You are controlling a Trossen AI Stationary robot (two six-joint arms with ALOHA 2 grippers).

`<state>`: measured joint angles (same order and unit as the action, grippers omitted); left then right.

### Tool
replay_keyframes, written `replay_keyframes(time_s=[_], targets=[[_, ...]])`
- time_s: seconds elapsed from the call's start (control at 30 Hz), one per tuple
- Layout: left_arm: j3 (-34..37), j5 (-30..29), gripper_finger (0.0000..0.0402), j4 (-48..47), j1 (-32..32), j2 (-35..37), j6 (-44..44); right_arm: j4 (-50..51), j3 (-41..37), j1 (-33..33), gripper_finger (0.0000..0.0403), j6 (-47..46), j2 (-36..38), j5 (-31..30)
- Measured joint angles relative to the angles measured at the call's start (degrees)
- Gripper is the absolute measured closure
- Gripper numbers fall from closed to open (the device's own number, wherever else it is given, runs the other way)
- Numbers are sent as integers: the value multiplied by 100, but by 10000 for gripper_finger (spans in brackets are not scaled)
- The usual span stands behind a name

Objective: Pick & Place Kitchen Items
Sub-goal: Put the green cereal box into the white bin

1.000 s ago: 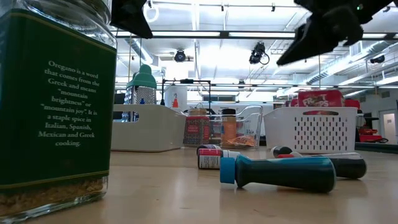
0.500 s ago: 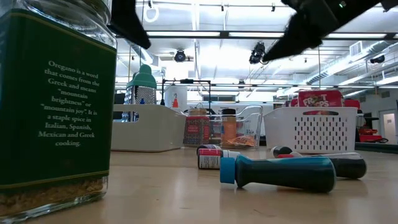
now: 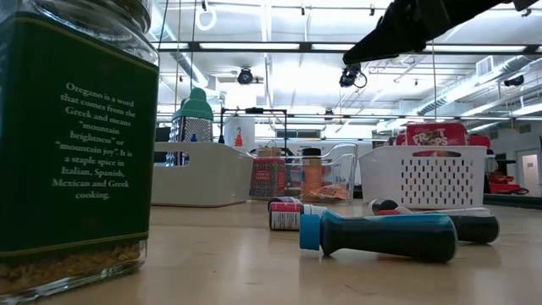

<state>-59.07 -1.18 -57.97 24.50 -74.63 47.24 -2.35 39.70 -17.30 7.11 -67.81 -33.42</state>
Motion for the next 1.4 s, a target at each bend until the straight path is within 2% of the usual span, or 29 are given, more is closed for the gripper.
replay_keyframes(time_s=[0.17,0.3,0.4,0.6,0.9,1.1,1.23,1.4], targets=[[-345,-1100,382,-285,654,59,99,116,0,0,256,137,0,-10],[-500,-1537,394,-1313,1135,55,576,112,0,2,256,625,0,-15],[-358,-1063,395,-2271,1415,52,1156,105,0,2,256,995,0,-17],[-73,-859,367,-2365,1504,54,1917,17,0,2,256,1489,0,-17],[-65,-369,316,-2257,1427,63,1731,-615,0,2,256,2102,2,-11],[-65,-416,283,-2008,1424,63,1698,-833,0,2,256,2147,4,59],[-65,-253,280,-1915,1424,63,1644,-835,0,2,256,2193,4,421],[-83,-182,295,-2009,1424,83,1637,-866,0,0,256,2233,4,711]])
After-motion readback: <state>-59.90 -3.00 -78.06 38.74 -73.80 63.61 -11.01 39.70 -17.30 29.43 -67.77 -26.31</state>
